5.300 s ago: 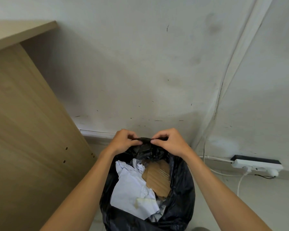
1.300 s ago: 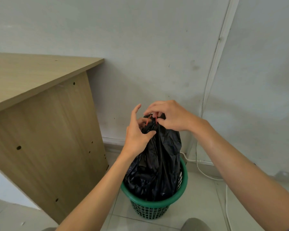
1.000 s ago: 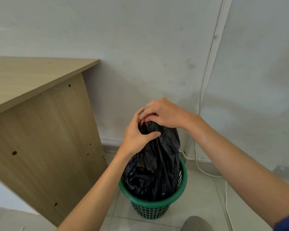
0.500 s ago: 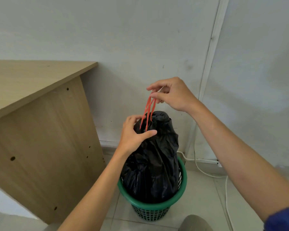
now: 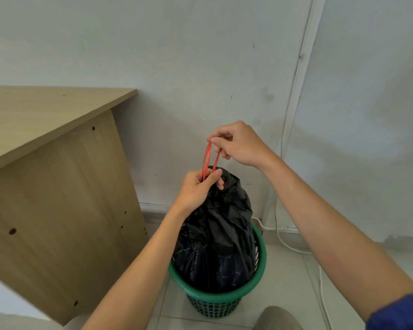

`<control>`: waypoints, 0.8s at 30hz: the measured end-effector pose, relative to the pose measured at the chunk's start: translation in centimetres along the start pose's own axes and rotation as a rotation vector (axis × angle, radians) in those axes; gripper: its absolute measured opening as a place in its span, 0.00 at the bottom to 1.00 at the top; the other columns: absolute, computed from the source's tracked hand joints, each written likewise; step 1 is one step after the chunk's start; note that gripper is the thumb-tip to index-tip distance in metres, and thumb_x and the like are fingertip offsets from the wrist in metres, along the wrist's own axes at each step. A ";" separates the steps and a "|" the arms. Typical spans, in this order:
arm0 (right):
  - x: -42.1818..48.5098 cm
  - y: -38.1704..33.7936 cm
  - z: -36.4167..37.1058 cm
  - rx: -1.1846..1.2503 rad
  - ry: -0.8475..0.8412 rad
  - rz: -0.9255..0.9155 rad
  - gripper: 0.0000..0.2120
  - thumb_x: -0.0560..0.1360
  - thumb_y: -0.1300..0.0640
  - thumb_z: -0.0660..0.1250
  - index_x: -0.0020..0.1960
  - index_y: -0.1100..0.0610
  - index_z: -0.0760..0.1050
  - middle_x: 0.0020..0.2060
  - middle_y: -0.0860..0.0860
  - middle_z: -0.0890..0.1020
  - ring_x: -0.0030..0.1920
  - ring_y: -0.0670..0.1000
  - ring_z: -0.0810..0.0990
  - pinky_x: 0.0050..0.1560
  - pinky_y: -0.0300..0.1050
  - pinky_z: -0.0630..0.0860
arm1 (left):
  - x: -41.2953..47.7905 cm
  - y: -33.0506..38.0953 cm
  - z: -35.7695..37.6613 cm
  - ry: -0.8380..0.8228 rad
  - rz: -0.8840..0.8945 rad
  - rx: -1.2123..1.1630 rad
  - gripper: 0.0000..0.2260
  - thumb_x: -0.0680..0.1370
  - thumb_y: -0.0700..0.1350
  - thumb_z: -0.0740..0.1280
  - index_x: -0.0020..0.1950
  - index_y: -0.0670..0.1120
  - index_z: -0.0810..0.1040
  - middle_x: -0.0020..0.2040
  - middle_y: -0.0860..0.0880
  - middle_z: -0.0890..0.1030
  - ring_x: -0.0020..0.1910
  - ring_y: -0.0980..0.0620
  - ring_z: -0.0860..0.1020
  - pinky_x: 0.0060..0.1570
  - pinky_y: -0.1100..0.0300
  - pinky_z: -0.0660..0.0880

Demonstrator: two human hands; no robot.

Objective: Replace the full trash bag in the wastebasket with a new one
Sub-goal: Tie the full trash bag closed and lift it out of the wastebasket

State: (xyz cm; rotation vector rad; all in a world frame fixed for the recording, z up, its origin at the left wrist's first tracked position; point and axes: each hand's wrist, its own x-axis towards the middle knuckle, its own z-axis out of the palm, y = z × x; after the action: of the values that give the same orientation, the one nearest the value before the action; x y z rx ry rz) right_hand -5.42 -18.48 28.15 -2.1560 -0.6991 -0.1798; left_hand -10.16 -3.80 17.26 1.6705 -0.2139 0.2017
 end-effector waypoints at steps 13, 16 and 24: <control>1.3 -1.2 0.1 0.075 0.312 0.033 0.10 0.80 0.60 0.65 0.45 0.55 0.84 0.33 0.47 0.83 0.33 0.46 0.79 0.42 0.50 0.81 | -1.2 -5.9 1.0 0.083 0.067 0.460 0.12 0.79 0.61 0.68 0.40 0.60 0.86 0.70 0.62 0.74 0.77 0.54 0.57 0.75 0.51 0.51; 1.5 -0.7 0.2 0.092 0.347 0.047 0.10 0.80 0.60 0.65 0.46 0.56 0.85 0.33 0.47 0.83 0.35 0.48 0.81 0.44 0.51 0.82 | -1.6 -6.9 0.4 -0.001 0.064 0.464 0.14 0.81 0.57 0.66 0.42 0.55 0.86 0.77 0.60 0.70 0.81 0.61 0.53 0.79 0.49 0.39; 2.2 -0.4 1.6 0.145 0.432 0.031 0.10 0.78 0.62 0.65 0.43 0.57 0.84 0.30 0.44 0.82 0.33 0.43 0.79 0.41 0.43 0.80 | -3.6 -8.4 0.8 0.038 -0.209 0.136 0.13 0.78 0.53 0.71 0.42 0.44 0.82 0.34 0.51 0.77 0.35 0.53 0.76 0.46 0.52 0.73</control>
State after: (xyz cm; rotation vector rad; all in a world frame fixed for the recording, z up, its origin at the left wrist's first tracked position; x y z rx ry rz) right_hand -3.96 -16.12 28.21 -1.9003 -0.4138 -0.5425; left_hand -11.49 -3.58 8.20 1.8091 0.0038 0.0923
